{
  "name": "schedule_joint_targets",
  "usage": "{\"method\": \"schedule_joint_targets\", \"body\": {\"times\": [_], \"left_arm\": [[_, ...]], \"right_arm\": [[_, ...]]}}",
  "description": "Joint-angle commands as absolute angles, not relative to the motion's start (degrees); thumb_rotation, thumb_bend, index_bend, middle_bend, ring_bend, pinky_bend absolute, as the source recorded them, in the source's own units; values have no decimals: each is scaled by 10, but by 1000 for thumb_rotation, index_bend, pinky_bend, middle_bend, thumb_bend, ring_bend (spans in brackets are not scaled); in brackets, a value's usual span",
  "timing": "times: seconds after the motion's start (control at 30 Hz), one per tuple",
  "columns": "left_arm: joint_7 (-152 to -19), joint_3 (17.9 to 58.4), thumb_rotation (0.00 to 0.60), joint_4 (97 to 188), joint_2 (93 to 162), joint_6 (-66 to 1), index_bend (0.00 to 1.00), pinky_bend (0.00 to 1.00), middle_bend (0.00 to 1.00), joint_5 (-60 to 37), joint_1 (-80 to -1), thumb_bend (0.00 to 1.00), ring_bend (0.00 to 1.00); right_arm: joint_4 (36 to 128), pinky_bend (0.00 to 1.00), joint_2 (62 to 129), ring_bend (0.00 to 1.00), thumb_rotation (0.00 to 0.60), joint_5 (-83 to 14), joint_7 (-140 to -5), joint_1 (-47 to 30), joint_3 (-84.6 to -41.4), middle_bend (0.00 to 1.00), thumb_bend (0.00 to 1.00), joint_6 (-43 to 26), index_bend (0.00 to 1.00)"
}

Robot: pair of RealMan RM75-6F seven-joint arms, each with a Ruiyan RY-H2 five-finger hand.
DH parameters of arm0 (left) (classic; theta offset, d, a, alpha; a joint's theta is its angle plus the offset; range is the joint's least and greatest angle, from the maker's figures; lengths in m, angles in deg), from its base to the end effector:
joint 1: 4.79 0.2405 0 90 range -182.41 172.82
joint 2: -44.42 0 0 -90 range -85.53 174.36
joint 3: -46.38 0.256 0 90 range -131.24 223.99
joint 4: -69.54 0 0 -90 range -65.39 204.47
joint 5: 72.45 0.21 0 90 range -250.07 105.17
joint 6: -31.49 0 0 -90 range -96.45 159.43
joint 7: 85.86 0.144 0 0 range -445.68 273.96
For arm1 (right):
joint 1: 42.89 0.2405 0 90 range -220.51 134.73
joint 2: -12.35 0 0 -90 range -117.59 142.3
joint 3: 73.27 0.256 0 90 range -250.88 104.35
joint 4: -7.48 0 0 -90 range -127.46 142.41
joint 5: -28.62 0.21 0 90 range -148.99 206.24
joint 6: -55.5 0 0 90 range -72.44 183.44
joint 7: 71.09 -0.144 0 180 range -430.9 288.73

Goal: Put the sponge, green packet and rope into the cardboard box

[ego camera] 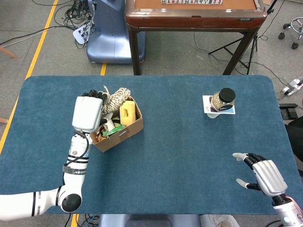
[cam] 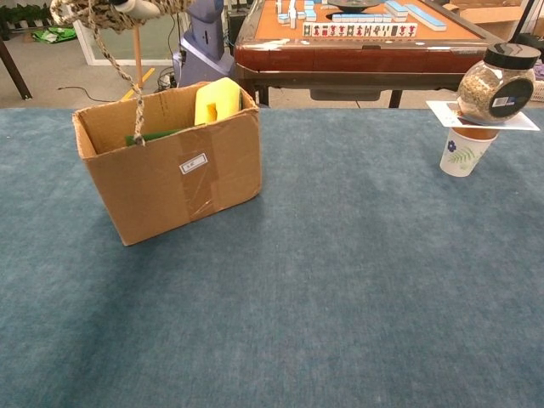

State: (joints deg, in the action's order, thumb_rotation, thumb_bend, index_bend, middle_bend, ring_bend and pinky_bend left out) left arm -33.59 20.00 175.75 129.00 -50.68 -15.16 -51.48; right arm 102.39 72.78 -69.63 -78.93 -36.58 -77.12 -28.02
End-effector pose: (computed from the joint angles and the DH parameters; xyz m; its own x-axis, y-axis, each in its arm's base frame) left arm -0.0357 0.3514 0.1029 0.4296 -0.2951 0.8534 0.8457 -0.1999 -0.4948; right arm -0.2871 -0.1588 0.1448 0.3168 -0.1612 0.9347 -0.9354 -0.2160 0.2798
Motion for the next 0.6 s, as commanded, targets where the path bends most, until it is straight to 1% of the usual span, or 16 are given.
{"method": "schedule_joint_targets", "body": {"times": [0.03,0.2,0.47,0.53,0.6], "left_arm": [[-342,209,600,1754,1292,-507,549,576,615,-155,-515,370,416],[-344,247,600,1757,1297,-503,549,576,614,-137,-511,370,416],[-339,312,600,1728,1322,-487,546,576,615,-89,-512,369,409],[-332,326,600,1718,1326,-483,546,576,614,-85,-510,370,407],[-317,331,600,1709,1331,-480,543,576,611,-95,-510,369,405]], "right_arm": [[1024,454,728,329,600,-696,-791,-365,-771,381,6,-280,287],[1024,454,729,329,600,-696,-789,-365,-771,381,6,-279,287],[1024,454,729,329,600,-697,-789,-366,-772,381,6,-282,287],[1024,454,728,329,600,-696,-790,-366,-771,381,7,-283,287],[1024,454,727,329,600,-697,-791,-366,-771,381,6,-283,287]]}}
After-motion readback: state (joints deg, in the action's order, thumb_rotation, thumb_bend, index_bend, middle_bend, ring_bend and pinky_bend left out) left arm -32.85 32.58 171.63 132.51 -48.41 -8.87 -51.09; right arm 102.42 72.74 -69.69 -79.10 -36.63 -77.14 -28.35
